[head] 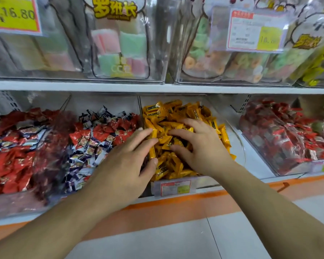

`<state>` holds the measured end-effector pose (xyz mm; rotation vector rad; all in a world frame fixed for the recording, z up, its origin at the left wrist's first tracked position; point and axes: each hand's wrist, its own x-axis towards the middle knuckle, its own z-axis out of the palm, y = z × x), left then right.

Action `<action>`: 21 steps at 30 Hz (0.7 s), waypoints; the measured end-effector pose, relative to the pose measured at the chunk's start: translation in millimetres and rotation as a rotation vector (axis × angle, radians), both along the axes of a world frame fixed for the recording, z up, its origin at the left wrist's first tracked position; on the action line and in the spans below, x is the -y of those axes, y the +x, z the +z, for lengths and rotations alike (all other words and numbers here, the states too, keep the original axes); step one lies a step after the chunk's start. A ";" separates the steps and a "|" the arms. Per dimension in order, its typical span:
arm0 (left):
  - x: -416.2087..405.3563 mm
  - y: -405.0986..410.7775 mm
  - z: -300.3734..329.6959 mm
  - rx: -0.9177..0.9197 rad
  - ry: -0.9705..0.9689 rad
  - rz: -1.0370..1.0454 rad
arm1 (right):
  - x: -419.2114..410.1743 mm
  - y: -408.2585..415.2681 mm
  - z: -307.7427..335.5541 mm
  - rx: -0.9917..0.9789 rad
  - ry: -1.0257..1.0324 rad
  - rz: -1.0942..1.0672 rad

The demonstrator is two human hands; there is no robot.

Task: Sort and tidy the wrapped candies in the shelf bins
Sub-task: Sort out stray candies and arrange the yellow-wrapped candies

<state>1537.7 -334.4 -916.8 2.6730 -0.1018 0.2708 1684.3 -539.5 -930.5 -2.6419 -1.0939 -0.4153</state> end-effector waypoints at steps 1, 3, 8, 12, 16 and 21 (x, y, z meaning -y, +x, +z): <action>0.5 -0.3 -0.3 0.003 -0.002 0.001 | -0.1 1.9 0.3 0.002 0.007 -0.005; 1.3 -0.5 -1.1 0.010 -0.008 0.000 | 0.0 4.1 0.6 0.000 0.014 -0.021; 1.3 -0.4 -2.8 0.030 0.004 -0.010 | 2.2 11.2 4.2 0.000 0.073 -0.073; 1.8 -1.1 -3.9 0.043 0.008 -0.008 | 6.0 15.2 5.5 -0.030 0.108 -0.099; 2.1 -0.5 -3.9 0.041 0.007 -0.008 | 9.6 14.8 7.7 -0.130 0.236 -0.081; 2.6 -1.3 -2.1 0.018 -0.043 0.001 | 3.0 -5.4 24.7 -0.125 0.254 -0.042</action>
